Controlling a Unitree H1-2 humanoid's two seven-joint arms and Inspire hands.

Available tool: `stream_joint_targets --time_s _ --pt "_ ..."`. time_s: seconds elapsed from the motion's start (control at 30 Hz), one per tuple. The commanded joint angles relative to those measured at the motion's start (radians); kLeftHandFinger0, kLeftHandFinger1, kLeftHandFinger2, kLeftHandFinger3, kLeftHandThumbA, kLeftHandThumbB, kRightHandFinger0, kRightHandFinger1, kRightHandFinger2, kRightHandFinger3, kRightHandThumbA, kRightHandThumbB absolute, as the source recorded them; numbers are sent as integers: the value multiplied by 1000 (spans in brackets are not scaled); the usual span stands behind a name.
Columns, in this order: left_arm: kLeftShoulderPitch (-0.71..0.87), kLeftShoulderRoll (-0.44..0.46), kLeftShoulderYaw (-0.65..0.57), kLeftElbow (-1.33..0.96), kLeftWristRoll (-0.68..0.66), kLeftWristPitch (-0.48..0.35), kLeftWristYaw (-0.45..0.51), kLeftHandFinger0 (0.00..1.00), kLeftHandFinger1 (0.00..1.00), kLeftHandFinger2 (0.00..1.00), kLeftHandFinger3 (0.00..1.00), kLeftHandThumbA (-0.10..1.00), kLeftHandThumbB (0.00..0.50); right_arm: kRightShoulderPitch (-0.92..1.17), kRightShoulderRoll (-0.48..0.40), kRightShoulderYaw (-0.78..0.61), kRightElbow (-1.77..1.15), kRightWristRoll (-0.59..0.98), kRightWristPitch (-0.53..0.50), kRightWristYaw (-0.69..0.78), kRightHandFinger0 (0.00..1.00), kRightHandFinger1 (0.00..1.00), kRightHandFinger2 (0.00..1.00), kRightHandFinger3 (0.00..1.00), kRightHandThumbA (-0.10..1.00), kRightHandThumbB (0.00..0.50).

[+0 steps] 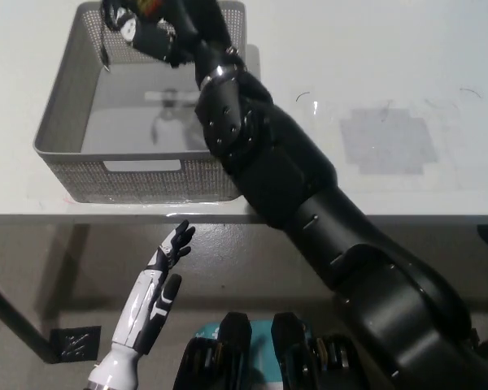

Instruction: Use the right hand to pick up a black power cord and place it into a container on the left hand side

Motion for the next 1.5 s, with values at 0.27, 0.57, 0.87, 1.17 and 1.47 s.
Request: stream_joint_targets --time_s 0.27,0.57,0.87,1.17,1.47 --pt "-14 11 -12 -36 17 -6 -17 1000 1000 1000 1000 1000 151 -68 -13 -11 198 35 -89 -45 0 405 827 959 -100 140" --pt "-31 14 -15 -35 23 4 -24 1000 1000 1000 1000 1000 179 -85 -63 52 229 31 15 277 1000 1000 1000 1000 958 499" --pt "-35 23 -32 -37 51 -22 -32 1000 1000 1000 1000 1000 162 -51 -99 68 163 36 6 313 1000 1000 1000 1000 1000 428" --pt "-32 30 -43 -46 70 -10 -27 1000 1000 1000 1000 1000 157 0 -135 63 77 35 2 274 1000 1000 1000 1000 1000 447" --pt "-25 28 -48 -47 62 1 -31 1000 1000 1000 1000 1000 161 82 -212 -57 -251 113 -78 248 1000 1000 1000 1000 1000 493"
